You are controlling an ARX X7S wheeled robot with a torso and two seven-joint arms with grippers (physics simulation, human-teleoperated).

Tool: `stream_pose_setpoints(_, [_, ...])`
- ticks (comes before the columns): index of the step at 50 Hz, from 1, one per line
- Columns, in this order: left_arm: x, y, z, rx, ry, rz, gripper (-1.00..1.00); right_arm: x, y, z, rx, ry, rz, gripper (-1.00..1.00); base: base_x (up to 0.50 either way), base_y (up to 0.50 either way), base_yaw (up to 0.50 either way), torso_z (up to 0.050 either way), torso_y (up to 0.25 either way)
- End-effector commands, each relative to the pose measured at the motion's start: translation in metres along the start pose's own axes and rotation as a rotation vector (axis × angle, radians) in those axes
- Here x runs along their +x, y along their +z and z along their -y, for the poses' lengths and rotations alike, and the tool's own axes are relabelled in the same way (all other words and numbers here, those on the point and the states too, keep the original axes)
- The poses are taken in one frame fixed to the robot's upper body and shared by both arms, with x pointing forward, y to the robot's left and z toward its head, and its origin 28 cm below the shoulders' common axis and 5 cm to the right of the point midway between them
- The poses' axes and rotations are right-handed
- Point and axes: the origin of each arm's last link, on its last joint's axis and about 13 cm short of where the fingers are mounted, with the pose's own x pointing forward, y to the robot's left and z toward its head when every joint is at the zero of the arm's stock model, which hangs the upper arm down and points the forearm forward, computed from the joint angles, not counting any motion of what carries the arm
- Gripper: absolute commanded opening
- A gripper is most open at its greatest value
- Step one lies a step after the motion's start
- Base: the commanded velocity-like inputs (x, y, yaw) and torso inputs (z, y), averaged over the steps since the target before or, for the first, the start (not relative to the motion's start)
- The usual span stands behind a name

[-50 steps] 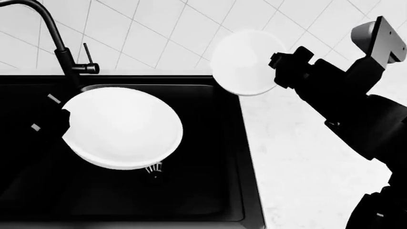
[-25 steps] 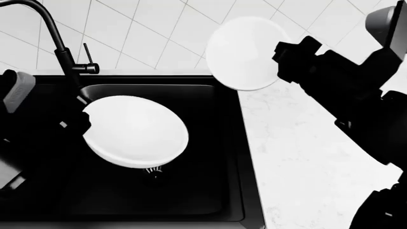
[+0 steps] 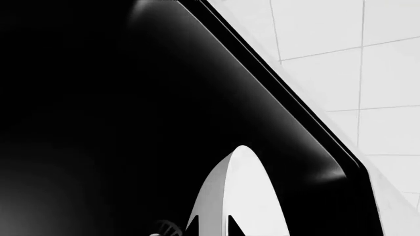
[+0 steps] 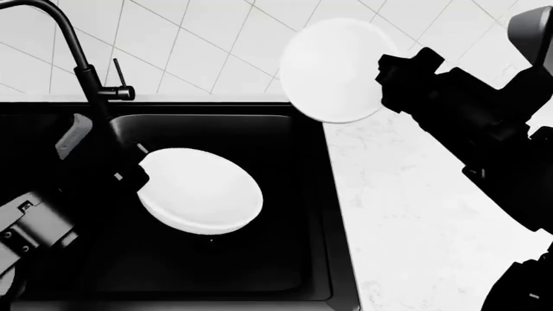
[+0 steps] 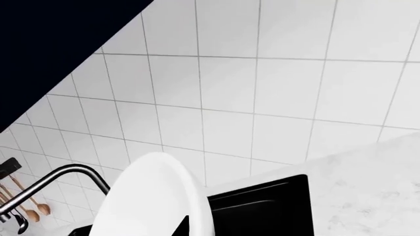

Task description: Stack the bowls in the sink.

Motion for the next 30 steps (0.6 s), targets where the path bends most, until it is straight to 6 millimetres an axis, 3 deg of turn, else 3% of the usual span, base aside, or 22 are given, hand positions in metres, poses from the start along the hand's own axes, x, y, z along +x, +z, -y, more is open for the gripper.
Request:
stream_pose_setpoints(1, [0.015, -0.003, 0.0, 0.005, 0.017, -0.009, -1.0, -0.003, 0.001, 0.001, 0.008, 0.006, 0.017, -1.0, 0.0, 0.0, 0.0, 0.0, 0.0])
stream_pose_setpoints(30, [0.049, -0.017, -0.011, 0.012, 0.074, -0.052, -1.0, -0.015, 0.002, 0.001, 0.001, -0.007, 0.018, -1.0, 0.0, 0.0, 0.0, 0.0, 0.001])
